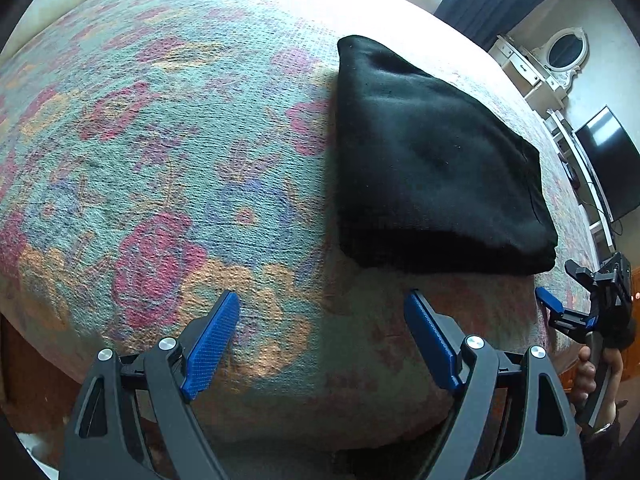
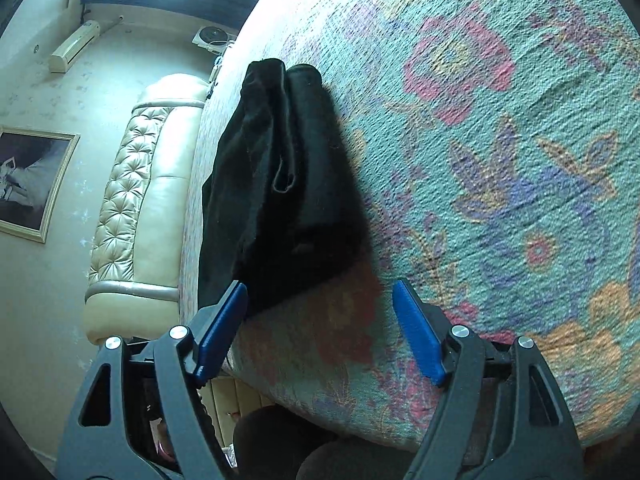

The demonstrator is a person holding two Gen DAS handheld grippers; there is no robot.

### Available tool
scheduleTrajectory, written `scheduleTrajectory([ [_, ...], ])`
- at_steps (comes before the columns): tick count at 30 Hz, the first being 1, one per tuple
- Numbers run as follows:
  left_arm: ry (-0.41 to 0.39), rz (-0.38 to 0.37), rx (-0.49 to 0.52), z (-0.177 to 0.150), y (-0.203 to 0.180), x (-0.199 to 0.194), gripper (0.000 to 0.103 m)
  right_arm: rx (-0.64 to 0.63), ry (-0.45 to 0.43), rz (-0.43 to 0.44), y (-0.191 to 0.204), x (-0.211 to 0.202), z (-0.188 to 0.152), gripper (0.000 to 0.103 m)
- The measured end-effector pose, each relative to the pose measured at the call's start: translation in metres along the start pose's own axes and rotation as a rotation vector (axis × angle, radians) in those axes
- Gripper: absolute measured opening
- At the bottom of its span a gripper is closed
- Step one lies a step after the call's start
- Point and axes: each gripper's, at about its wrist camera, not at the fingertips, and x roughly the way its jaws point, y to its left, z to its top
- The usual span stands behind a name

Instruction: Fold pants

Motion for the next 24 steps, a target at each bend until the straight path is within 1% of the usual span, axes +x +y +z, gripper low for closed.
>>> scheduleTrajectory([
  [4,-0.001,-0.002,0.000,0.005,0.004,0.006,0.083,-0.011,0.005,0.004,0.003,0.009,0.006,0.075],
  [11,-0.018,0.004,0.018,0.013,0.004,0.015,0.084,-0.008,-0.005,0.048,0.012,0.028,0.020,0.078],
  [12,-0.021,-0.005,0.012,0.014,0.004,0.015,0.086,-0.007,-0.006,0.056,0.013,0.031,0.022,0.078],
  [13,-0.025,-0.023,0.001,0.016,0.004,0.015,0.086,-0.006,-0.004,0.068,0.015,0.034,0.024,0.078],
  [15,-0.026,-0.077,-0.045,0.019,0.008,0.015,0.086,-0.005,0.003,0.083,0.018,0.040,0.028,0.078],
  [16,-0.033,-0.090,-0.070,0.020,0.010,0.015,0.086,-0.001,0.006,0.097,0.019,0.042,0.029,0.078],
  [17,-0.031,-0.124,-0.097,0.021,0.013,0.015,0.086,0.003,0.007,0.104,0.019,0.044,0.030,0.078],
  [19,-0.027,-0.162,-0.128,0.023,0.016,0.016,0.086,0.021,0.009,0.123,0.018,0.045,0.033,0.078],
  [20,-0.024,-0.171,-0.134,0.024,0.016,0.015,0.086,0.033,0.010,0.134,0.018,0.045,0.034,0.078],
  [23,0.011,-0.168,-0.143,0.022,0.016,0.011,0.086,0.050,0.040,0.147,0.013,0.043,0.036,0.078],
  [24,0.021,-0.193,-0.157,0.020,0.018,0.009,0.086,0.048,0.051,0.151,0.008,0.041,0.038,0.078],
])
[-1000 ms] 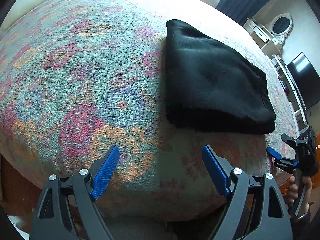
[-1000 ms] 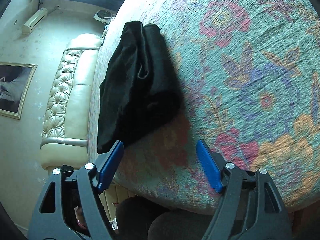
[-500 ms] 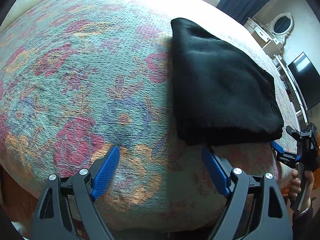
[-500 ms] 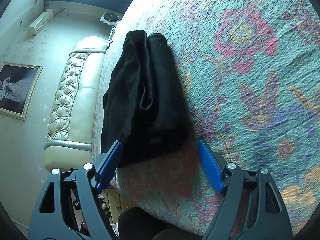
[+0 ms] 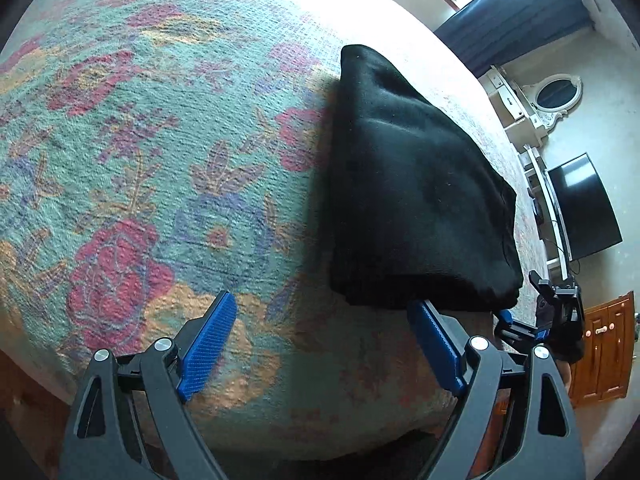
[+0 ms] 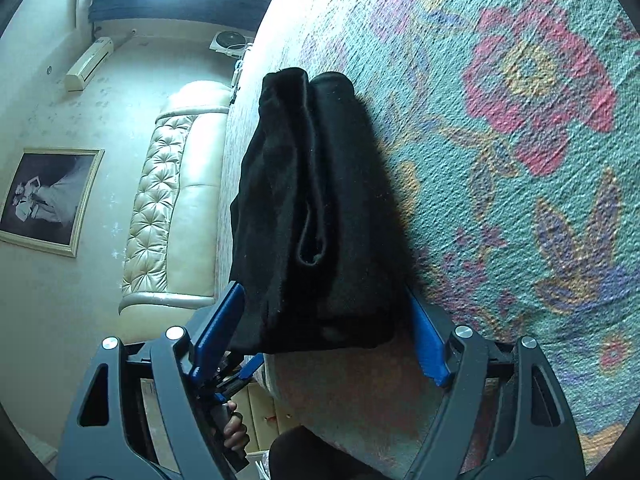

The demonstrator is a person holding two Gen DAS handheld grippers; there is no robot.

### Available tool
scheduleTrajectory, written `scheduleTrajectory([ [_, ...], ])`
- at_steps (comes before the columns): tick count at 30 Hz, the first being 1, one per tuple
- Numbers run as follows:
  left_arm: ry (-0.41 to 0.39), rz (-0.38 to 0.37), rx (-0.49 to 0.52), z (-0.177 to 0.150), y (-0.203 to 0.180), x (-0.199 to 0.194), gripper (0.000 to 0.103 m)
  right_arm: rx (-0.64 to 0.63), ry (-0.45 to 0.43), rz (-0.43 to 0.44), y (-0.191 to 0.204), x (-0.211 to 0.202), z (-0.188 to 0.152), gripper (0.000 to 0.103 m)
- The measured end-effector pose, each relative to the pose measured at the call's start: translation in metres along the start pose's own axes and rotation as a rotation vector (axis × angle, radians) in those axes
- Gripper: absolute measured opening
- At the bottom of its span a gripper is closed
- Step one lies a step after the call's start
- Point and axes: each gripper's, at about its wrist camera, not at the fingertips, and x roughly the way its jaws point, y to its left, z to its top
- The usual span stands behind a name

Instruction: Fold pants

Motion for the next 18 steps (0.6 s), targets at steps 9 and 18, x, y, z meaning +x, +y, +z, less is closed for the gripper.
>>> scheduleTrajectory([
  [9,-0.049,-0.261,-0.328,0.009,0.044,0.003,0.086,0.036,-0.012,0.056,-0.011,-0.001,0.007,0.080],
  [18,-0.060,-0.299,-0.218,0.016,-0.001,0.037,0.081,-0.007,-0.019,-0.048,-0.004,0.013,0.002,0.048],
])
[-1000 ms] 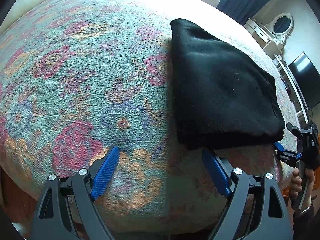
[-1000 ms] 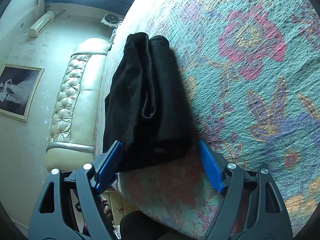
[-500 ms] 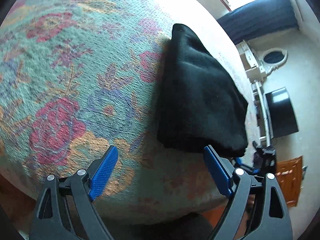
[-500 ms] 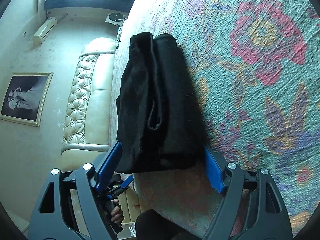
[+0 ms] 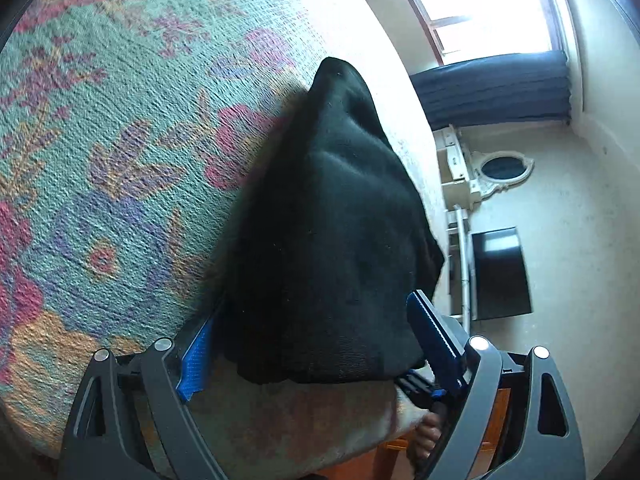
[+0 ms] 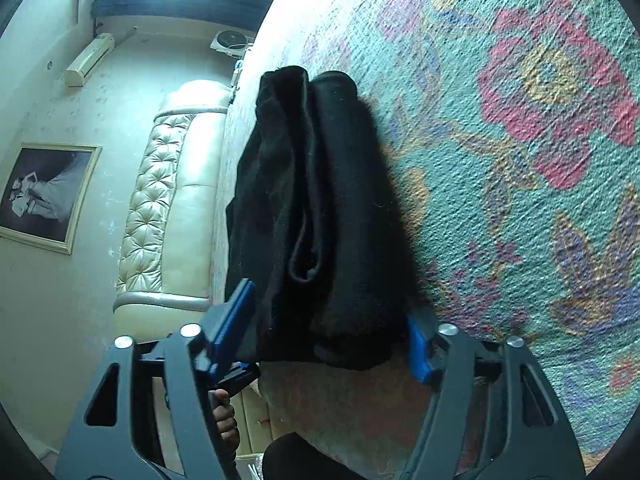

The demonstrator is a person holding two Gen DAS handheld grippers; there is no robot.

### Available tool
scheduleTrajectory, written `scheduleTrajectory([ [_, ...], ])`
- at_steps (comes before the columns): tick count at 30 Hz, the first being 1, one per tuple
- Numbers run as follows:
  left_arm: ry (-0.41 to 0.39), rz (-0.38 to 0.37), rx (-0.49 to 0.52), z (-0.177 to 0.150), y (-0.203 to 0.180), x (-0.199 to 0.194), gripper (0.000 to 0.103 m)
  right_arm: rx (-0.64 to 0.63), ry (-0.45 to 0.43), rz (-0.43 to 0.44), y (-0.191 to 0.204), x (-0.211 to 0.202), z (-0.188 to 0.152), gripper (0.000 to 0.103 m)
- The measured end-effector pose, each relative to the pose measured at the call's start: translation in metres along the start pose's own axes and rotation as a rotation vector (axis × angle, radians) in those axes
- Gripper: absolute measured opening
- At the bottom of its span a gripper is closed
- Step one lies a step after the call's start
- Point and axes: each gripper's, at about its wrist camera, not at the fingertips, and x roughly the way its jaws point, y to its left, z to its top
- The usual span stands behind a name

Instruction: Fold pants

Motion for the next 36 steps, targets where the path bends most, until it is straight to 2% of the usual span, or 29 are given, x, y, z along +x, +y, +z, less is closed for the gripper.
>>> scheduleTrajectory([
  [1,0.004,0.059,0.029,-0.002,-0.004,0.003,0.068,0.012,-0.001,0.010,-0.002,-0.001,0.000,0.044],
  [2,0.008,0.100,0.052,-0.004,-0.007,0.005,0.067,0.017,-0.005,0.022,-0.003,-0.002,-0.001,0.040],
  [7,0.031,0.124,0.064,-0.004,-0.013,0.003,0.056,-0.005,-0.011,0.019,0.001,-0.007,-0.003,0.036],
  [13,0.042,0.163,0.081,-0.004,-0.015,0.001,0.051,-0.015,-0.013,0.018,0.015,-0.007,-0.009,0.033],
  [17,0.049,0.196,0.112,-0.012,-0.019,-0.007,0.050,-0.020,0.009,0.009,0.016,-0.012,-0.015,0.033],
  [24,0.065,0.203,0.105,-0.020,-0.019,-0.012,0.050,-0.010,0.027,0.007,0.005,-0.018,-0.029,0.033],
  [29,0.066,0.193,0.097,-0.014,-0.015,-0.011,0.051,-0.003,0.029,0.007,0.000,-0.017,-0.033,0.033],
  [31,0.063,0.189,0.102,-0.014,-0.013,-0.012,0.054,0.002,0.031,0.008,-0.003,-0.016,-0.032,0.033],
  [36,0.054,0.165,0.077,-0.014,-0.011,-0.007,0.067,0.048,0.038,0.022,-0.019,-0.015,-0.032,0.041],
])
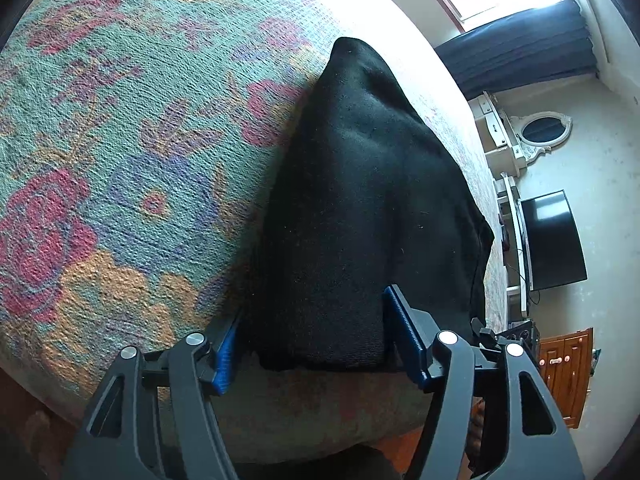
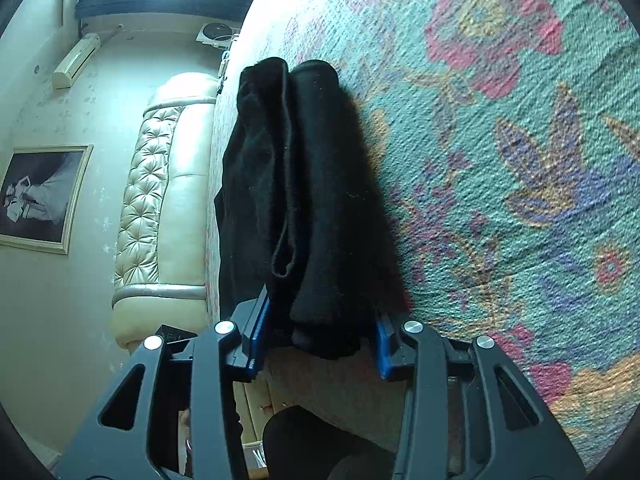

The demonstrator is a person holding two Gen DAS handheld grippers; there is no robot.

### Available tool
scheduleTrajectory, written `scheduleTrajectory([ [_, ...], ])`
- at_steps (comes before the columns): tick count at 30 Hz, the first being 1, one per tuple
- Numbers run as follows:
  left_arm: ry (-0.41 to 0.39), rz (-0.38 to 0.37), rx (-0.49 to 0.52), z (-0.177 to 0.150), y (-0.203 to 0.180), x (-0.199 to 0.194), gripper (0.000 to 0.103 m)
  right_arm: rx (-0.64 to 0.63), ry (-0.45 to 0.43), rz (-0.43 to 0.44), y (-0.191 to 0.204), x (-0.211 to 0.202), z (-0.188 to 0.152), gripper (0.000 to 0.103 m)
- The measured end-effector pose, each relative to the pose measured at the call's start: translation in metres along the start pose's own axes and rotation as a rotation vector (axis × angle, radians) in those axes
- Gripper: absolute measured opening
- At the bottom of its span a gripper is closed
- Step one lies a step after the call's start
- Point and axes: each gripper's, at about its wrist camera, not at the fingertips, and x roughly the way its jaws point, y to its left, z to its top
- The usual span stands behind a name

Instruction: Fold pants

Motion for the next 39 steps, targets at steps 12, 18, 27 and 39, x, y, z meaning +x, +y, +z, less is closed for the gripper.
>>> scheduleTrajectory([
  [12,-0.015,0.091,0.104,-0.007,-0.024,0.001,0.078,-0.075,-0.021,-0.083,0.002,-0.018,-0.009,0.058],
  [18,-0.065,0.194,0.147,-0.021,-0.029,-0.010,0.081,-0.193,-0.045,-0.233,0.018,-0.022,-0.028,0.068],
  [27,-0.117,0.406,0.343,-0.066,-0.043,-0.021,0.082,-0.441,-0.099,-0.506,0.051,-0.013,-0.071,0.078],
  [39,-0.236,0.472,0.451,-0.100,-0.058,-0.038,0.082,-0.629,-0.220,-0.668,0.076,-0.010,-0.113,0.086],
])
